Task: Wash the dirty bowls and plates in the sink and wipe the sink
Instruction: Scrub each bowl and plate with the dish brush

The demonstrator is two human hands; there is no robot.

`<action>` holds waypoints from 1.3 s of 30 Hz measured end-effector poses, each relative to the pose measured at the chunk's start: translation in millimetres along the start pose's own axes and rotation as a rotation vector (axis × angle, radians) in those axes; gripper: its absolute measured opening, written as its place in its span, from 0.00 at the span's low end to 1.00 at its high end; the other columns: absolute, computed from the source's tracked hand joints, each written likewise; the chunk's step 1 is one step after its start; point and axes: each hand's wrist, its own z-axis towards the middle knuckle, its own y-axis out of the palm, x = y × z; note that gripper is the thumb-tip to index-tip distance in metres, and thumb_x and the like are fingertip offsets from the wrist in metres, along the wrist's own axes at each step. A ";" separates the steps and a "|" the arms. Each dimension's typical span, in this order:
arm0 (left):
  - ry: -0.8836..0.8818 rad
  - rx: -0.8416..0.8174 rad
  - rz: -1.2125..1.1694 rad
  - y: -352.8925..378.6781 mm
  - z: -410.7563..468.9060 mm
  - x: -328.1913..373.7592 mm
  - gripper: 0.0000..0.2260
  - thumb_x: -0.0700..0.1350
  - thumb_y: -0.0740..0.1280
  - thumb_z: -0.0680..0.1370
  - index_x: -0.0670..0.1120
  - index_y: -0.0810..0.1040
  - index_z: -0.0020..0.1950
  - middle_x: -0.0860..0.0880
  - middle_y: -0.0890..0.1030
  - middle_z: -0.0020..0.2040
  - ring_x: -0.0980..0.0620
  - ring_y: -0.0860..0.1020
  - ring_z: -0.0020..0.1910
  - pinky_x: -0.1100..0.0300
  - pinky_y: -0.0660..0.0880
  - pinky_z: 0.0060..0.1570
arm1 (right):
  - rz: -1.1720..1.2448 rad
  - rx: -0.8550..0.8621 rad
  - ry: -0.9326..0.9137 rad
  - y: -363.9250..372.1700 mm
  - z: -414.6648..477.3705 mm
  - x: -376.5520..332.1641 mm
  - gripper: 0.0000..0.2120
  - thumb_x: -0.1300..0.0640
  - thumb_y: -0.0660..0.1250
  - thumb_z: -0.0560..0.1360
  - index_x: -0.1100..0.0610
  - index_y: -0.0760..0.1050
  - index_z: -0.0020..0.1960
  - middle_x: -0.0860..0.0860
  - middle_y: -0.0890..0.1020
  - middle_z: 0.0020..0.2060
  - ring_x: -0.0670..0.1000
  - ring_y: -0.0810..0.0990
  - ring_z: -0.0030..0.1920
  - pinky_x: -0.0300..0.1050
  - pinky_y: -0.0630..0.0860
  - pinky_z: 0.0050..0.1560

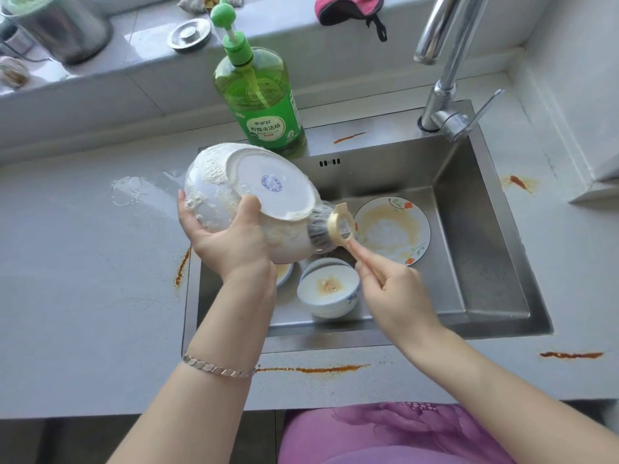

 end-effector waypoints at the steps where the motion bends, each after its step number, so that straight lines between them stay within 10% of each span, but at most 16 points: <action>1: -0.002 0.009 0.003 0.4 -2.1 -1.3 0.34 0.33 0.71 0.67 0.55 0.67 0.69 0.52 0.73 0.63 0.57 0.80 0.51 0.61 0.78 0.53 | -0.061 0.029 -0.065 2.2 -2.5 -4.0 0.21 0.59 0.60 0.78 0.39 0.66 0.65 0.46 0.79 0.33 0.53 0.76 0.36 0.51 0.76 0.38; 4: -0.037 0.027 -0.001 0.4 -5.0 -3.2 0.35 0.33 0.71 0.68 0.56 0.66 0.69 0.54 0.73 0.61 0.57 0.80 0.51 0.62 0.77 0.54 | -0.202 0.023 -0.273 8.9 -17.7 -16.7 0.21 0.58 0.62 0.73 0.42 0.73 0.64 0.42 0.65 0.28 0.53 0.73 0.28 0.43 0.71 0.27; 9: -0.095 0.041 -0.005 -3.0 -5.6 -6.2 0.35 0.33 0.71 0.68 0.57 0.64 0.70 0.53 0.75 0.62 0.57 0.80 0.51 0.60 0.78 0.53 | -0.126 -0.014 -0.053 -0.2 -3.0 7.6 0.22 0.59 0.60 0.78 0.36 0.64 0.65 0.46 0.80 0.36 0.52 0.77 0.40 0.49 0.74 0.40; 12: -0.090 0.061 0.001 -3.3 -5.4 -7.9 0.35 0.33 0.71 0.69 0.56 0.64 0.70 0.53 0.76 0.61 0.58 0.80 0.49 0.69 0.77 0.46 | -0.160 -0.039 -0.252 4.3 -24.4 -10.6 0.19 0.56 0.61 0.75 0.42 0.73 0.64 0.38 0.63 0.26 0.49 0.68 0.32 0.39 0.63 0.31; 17: -0.140 0.035 -0.003 -6.1 -9.1 -8.3 0.34 0.33 0.70 0.69 0.57 0.64 0.70 0.52 0.71 0.66 0.56 0.79 0.53 0.67 0.78 0.46 | -0.013 -0.063 0.033 -7.5 -5.4 17.5 0.21 0.58 0.62 0.77 0.31 0.68 0.59 0.40 0.79 0.28 0.47 0.75 0.34 0.39 0.72 0.46; 20: -0.138 0.023 0.011 -5.9 -11.5 -7.2 0.34 0.33 0.70 0.70 0.55 0.64 0.70 0.54 0.71 0.63 0.56 0.79 0.51 0.65 0.78 0.46 | -0.063 -0.107 -0.140 -7.4 -18.5 4.8 0.21 0.55 0.62 0.76 0.32 0.70 0.62 0.41 0.75 0.28 0.42 0.72 0.33 0.35 0.69 0.39; 23: -0.171 -0.010 0.009 -9.0 -10.4 -6.5 0.33 0.32 0.69 0.71 0.55 0.64 0.71 0.56 0.73 0.58 0.57 0.79 0.49 0.67 0.78 0.37 | 0.023 -0.139 -0.043 -13.8 -12.8 7.0 0.19 0.56 0.63 0.77 0.33 0.72 0.59 0.42 0.84 0.41 0.44 0.80 0.45 0.41 0.75 0.49; 26: -0.204 -0.094 0.044 -17.6 -9.3 -7.7 0.33 0.32 0.69 0.70 0.55 0.65 0.70 0.55 0.77 0.57 0.54 0.80 0.53 0.54 0.79 0.52 | 0.025 -0.072 0.186 -32.7 13.4 17.8 0.16 0.57 0.63 0.77 0.40 0.75 0.61 0.44 0.82 0.55 0.46 0.77 0.59 0.38 0.71 0.55; 31: -0.143 -0.207 0.156 -25.5 -12.8 -12.2 0.30 0.30 0.69 0.69 0.51 0.70 0.66 0.51 0.80 0.54 0.53 0.81 0.50 0.61 0.79 0.48 | -0.083 -0.234 0.023 -40.5 -2.3 -2.0 0.18 0.58 0.64 0.76 0.36 0.73 0.58 0.52 0.84 0.50 0.52 0.80 0.55 0.49 0.75 0.57; 39: -0.085 -0.350 0.333 -29.6 -18.1 -14.8 0.27 0.40 0.72 0.60 0.58 0.72 0.55 0.53 0.80 0.52 0.52 0.80 0.51 0.57 0.78 0.51 | -0.034 -0.282 0.080 -41.2 6.9 -4.8 0.16 0.58 0.64 0.77 0.40 0.75 0.59 0.40 0.80 0.56 0.38 0.76 0.60 0.37 0.71 0.61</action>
